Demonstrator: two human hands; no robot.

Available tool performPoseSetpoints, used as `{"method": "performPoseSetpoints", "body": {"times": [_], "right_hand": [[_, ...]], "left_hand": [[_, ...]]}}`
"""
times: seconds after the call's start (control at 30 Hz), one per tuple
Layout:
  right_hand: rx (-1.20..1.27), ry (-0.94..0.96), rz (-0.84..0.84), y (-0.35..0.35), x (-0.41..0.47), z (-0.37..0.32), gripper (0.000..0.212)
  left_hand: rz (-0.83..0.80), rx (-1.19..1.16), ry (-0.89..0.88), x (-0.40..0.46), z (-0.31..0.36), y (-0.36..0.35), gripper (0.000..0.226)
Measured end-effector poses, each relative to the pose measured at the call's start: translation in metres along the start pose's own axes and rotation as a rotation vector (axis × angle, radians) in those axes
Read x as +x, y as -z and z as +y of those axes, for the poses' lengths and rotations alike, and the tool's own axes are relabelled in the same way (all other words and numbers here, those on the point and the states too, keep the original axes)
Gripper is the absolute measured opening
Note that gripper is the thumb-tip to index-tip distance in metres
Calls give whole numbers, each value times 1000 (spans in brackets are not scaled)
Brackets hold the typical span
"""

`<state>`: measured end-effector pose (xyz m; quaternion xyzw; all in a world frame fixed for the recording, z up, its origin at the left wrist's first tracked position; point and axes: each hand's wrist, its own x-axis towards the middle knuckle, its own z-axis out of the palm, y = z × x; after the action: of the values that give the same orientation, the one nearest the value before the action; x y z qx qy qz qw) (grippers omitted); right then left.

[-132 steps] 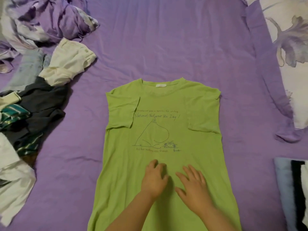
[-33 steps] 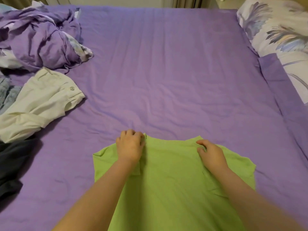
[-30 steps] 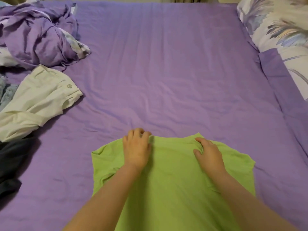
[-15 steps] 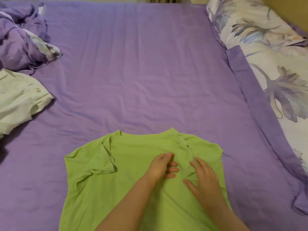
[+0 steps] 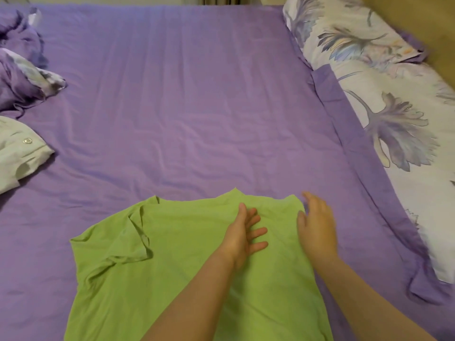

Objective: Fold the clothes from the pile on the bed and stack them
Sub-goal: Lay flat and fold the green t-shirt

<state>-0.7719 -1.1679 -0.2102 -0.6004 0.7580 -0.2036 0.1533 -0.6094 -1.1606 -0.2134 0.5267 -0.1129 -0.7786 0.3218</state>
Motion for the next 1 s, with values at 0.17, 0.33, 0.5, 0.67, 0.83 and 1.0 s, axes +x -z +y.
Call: {"method": "performPoseSetpoints", "body": {"times": [0.17, 0.33, 0.5, 0.67, 0.83, 1.0], "right_hand": [[-405, 184, -504, -36, -24, 11, 59], [-561, 125, -459, -51, -28, -2, 68], [-513, 391, -520, -66, -56, -48, 65], [-422, 614, -639, -92, -95, -100, 59], [-418, 785, -754, -125, -121, -151, 57], [-462, 844, -752, -156, -124, -198, 59]], "left_hand": [[9, -22, -11, 3, 1, 13, 56], [76, -58, -4, -9, 5, 48, 47], [255, 203, -163, -41, 1, 87, 24], [391, 276, -218, -91, -10, 147, 17], [458, 326, -307, -121, -2, 200, 19], [578, 1360, -502, -120, 15, 256, 35]]}}
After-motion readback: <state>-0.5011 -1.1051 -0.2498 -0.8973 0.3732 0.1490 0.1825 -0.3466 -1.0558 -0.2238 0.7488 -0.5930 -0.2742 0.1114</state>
